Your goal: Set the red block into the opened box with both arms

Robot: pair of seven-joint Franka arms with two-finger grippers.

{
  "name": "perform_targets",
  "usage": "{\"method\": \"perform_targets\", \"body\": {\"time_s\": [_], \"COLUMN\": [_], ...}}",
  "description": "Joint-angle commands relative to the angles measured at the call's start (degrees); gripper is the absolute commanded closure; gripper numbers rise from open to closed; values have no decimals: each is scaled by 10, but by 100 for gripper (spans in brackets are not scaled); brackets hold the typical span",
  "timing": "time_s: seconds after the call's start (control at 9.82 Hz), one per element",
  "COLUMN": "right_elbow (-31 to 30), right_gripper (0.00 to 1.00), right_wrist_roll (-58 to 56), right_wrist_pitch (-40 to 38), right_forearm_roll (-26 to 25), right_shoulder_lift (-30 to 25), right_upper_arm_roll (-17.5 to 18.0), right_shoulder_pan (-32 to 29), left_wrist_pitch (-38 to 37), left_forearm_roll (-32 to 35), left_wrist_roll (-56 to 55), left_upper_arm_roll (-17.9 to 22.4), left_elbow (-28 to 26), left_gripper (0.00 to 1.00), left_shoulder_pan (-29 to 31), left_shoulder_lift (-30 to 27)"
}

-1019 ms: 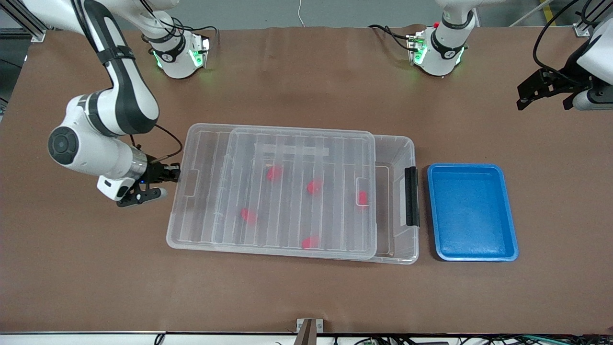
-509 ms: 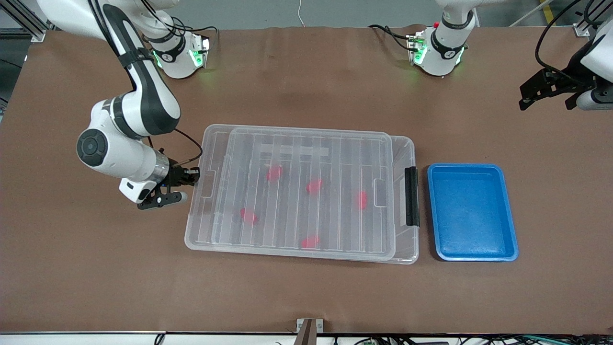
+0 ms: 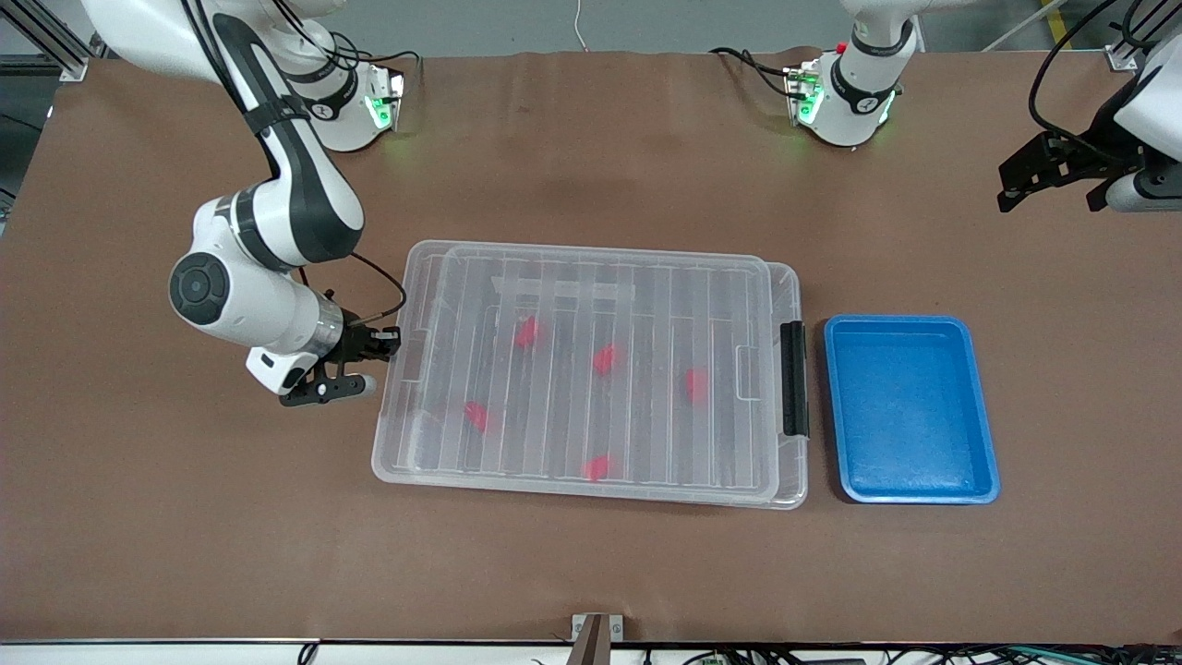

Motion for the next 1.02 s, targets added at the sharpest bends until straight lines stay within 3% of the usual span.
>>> {"method": "perform_targets", "body": {"time_s": [0.0, 0.1, 0.31, 0.51, 0.61, 0.81, 0.92], "right_elbow": [34, 41, 40, 44, 58, 175, 196], "right_gripper": [0, 0, 0, 0, 0, 0, 0], "right_wrist_roll": [27, 77, 130, 125, 121, 111, 103], "right_wrist_pitch": [-86, -117, -141, -177, -205, -332, -346], "right_forearm_roll": [-37, -79, -90, -90, -90, -96, -97], "right_shoulder_lift": [-38, -77, -161, -213, -227, -222, -215], "right_upper_arm_roll": [-2, -1, -3, -40, -45, -52, -62], "right_shoulder_pan": [-30, -49, -91, -105, -106, -111, -112], "left_wrist_pitch": [-5, -5, -5, -5, -5, -5, -5], "left_forearm_roll": [-2, -2, -2, -3, -3, -3, -3], "left_wrist_roll": [-1, -1, 1, 1, 2, 2, 2], "left_upper_arm_roll": [0, 0, 0, 0, 0, 0, 0], "left_elbow": [-10, -10, -10, -10, -9, -6, -5], "left_gripper": [0, 0, 0, 0, 0, 0, 0], "left_shoulder_pan": [0, 1, 1, 2, 2, 1, 1], "left_shoulder_lift": [5, 5, 5, 5, 6, 8, 9]}}
